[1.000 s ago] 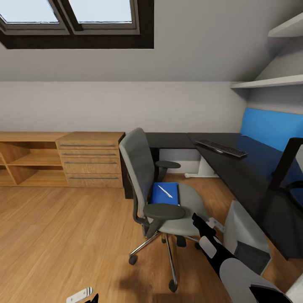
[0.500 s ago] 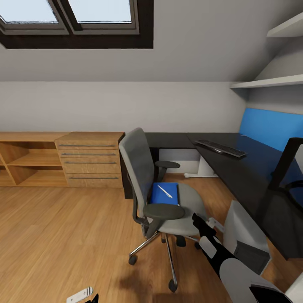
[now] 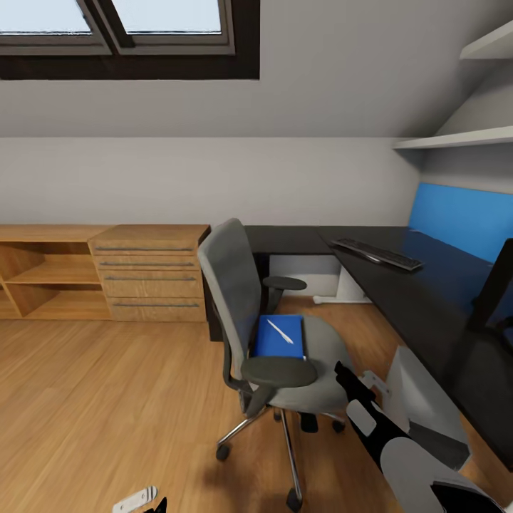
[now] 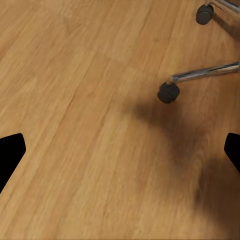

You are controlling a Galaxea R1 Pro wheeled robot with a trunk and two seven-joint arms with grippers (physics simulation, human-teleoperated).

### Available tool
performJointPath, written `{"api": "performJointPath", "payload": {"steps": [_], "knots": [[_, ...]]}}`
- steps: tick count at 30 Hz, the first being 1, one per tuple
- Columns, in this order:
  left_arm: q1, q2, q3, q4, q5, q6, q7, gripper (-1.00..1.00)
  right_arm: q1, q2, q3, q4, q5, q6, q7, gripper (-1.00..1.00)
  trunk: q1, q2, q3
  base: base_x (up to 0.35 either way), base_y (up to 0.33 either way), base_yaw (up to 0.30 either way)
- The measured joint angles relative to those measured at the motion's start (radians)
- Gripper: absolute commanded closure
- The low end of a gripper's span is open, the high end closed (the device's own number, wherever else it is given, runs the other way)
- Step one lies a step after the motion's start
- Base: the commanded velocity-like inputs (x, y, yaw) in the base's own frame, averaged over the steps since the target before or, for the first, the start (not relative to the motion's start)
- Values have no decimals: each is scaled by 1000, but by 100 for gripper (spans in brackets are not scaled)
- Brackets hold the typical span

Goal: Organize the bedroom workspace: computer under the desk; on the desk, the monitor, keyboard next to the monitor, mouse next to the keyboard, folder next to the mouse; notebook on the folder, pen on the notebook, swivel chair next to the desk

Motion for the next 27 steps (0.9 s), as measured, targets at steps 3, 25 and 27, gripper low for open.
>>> {"api": "performJointPath", "payload": {"steps": [3, 25, 27], "knots": [[0, 0, 0, 0, 0, 0, 0, -100, 0, -7, -3, 1, -33, 2, 0, -100, 0, 0, 0, 131, 0, 0], [0, 1, 0, 0, 0, 1, -1, -100, 0, -21, -8, 4, -66, 36, -2, -100, 0, 0, 0, 116, 0, 0], [0, 2, 0, 0, 1, 1, -2, -100, 0, -22, -9, 6, -67, 51, -6, -100, 0, 0, 0, 30, 0, 0]]}}
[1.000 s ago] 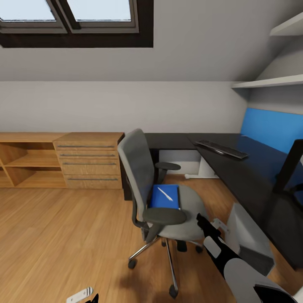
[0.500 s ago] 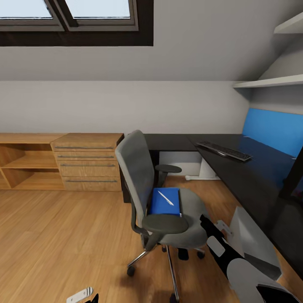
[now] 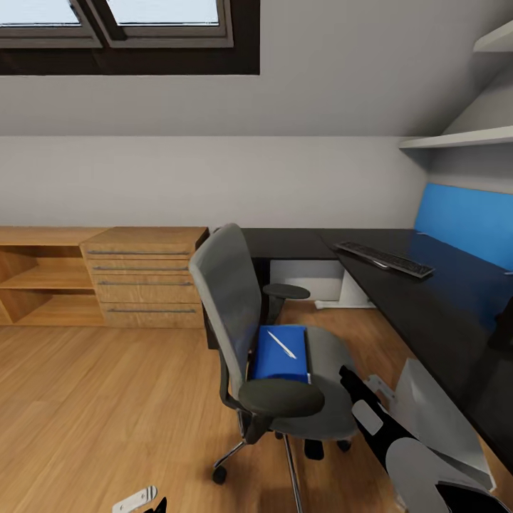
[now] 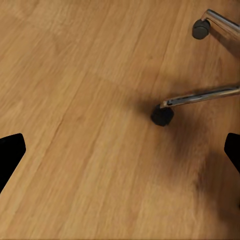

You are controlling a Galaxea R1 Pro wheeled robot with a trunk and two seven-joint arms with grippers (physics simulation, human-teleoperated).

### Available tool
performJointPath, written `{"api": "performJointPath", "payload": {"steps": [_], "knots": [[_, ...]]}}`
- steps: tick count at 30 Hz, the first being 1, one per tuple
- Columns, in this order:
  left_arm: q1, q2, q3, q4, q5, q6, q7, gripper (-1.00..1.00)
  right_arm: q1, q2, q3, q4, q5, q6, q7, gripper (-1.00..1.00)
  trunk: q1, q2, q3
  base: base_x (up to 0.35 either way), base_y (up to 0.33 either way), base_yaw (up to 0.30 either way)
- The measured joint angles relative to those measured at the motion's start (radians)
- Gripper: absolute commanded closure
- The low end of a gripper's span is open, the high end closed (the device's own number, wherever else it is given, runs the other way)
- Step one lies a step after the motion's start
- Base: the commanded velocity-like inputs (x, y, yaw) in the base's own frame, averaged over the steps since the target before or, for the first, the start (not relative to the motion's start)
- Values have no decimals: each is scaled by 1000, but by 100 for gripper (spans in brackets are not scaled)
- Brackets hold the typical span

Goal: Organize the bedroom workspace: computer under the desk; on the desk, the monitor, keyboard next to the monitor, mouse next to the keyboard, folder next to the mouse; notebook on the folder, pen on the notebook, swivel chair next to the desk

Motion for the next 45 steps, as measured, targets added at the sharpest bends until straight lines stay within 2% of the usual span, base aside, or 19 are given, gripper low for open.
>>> {"api": "performJointPath", "payload": {"steps": [5, 10, 12, 23, 32, 36, 45], "knots": [[0, 1, 2, -8, 3, -2, -2, -100, 0, -18, -3, 5, -29, 78, -5, -100, 0, 0, 0, 10, 0, 0], [0, 0, 5, -28, 6, -2, -1, -100, 0, -37, -4, 6, -74, 111, -6, -100, 0, 0, 0, 2, 0, 0], [0, -2, 4, -33, 6, -2, 2, -100, 0, -43, -4, 6, -84, 117, -6, -100, 8, -14, -6, 0, 0, 0], [0, -3, 2, -32, 2, -3, 6, -100, 0, -43, -6, 4, -96, 120, -6, -100, 50, -91, -41, 0, 0, 0], [0, -3, 2, -19, 4, -3, 3, -100, 0, -42, -7, -1, -105, 120, -6, -100, 50, -91, -41, 11, 0, 0], [0, -3, -1, 12, 1, -4, 0, -100, 0, -41, -5, -5, -105, 117, -4, -100, 49, -91, -41, 212, 0, 0], [0, -3, -4, 23, 0, -3, 0, -100, 0, -42, -6, -6, -104, 115, -3, -100, 50, -91, -41, 173, 0, 0]]}}
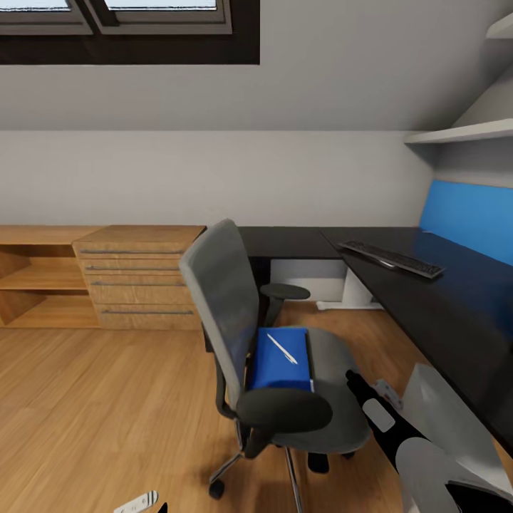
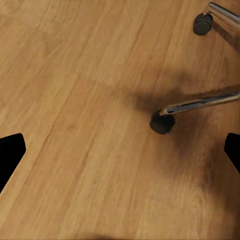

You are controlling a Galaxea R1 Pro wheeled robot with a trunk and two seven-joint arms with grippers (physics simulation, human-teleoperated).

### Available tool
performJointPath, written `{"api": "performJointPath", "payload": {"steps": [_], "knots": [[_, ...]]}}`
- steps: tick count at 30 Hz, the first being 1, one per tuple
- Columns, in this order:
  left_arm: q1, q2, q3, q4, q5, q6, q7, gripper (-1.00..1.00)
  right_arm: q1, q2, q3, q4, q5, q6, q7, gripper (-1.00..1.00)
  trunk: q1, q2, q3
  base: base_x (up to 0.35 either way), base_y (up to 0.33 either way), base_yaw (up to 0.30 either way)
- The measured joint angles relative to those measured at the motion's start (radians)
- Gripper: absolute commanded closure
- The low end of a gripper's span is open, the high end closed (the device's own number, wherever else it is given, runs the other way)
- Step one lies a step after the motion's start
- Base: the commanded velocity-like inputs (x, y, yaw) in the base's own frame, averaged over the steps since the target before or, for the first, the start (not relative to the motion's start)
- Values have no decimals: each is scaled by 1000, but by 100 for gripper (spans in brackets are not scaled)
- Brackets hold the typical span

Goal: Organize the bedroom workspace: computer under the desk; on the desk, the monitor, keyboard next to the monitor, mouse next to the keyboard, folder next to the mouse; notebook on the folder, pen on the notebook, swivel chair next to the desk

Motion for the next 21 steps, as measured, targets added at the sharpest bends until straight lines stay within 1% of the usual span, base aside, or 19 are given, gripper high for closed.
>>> {"api": "performJointPath", "payload": {"steps": [4, 7, 21], "knots": [[0, 0, 0, 0, 0, 2, 0, -100, 0, 1, 0, 0, 2, 0, 1, -100, 0, 0, 0, 14, 0, 11], [0, 0, 1, 0, 1, 2, 1, -100, 0, 1, -1, 0, 5, 0, -1, -100, 0, 0, 1, 3, 0, 135], [0, 0, -12, 1, 1, 2, 1, -100, 0, 2, 2, 0, 4, -2, 2, -100, 0, 0, 13, 0, 0, 220]]}}
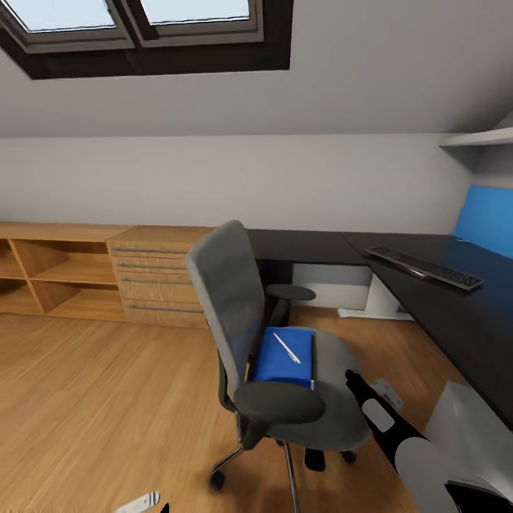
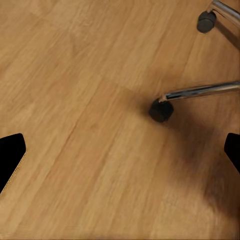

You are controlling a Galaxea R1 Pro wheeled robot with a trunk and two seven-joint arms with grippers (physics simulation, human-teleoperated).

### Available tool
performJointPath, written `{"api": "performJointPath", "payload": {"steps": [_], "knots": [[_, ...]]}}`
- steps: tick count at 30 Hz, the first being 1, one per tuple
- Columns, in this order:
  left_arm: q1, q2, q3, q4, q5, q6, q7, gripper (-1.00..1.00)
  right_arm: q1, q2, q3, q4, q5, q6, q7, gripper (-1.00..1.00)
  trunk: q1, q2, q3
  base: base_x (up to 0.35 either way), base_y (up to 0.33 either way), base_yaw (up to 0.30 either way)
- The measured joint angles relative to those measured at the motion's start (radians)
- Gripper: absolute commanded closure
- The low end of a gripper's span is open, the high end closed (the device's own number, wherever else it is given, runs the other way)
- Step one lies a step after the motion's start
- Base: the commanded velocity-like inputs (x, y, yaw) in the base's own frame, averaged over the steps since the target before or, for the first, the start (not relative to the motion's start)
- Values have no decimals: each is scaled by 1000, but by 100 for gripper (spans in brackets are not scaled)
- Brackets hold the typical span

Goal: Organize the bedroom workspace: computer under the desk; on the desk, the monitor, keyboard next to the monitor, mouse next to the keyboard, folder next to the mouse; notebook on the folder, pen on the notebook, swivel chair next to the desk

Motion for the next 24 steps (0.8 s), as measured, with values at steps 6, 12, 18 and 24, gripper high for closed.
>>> {"api": "performJointPath", "payload": {"steps": [6, 12, 18, 24], "knots": [[0, 0, -1, 0, 0, 0, 0, -100, 0, 2, 0, 0, 3, -3, -1, -100, 0, 0, 5, 0, 0, 244], [0, 0, -6, 2, 0, 1, 0, -100, 0, 3, 1, -1, 5, -3, -2, -100, 0, 0, 8, 0, 0, 249], [0, 0, -28, 14, 0, 0, 2, -100, 0, 3, 5, -2, -2, -2, 1, -100, 0, 0, 8, 0, 0, 47], [0, 1, -29, 14, 0, 0, 1, -100, 0, 2, 5, -2, -2, -2, 1, -100, 0, 0, 8, 0, 0, 2]]}}
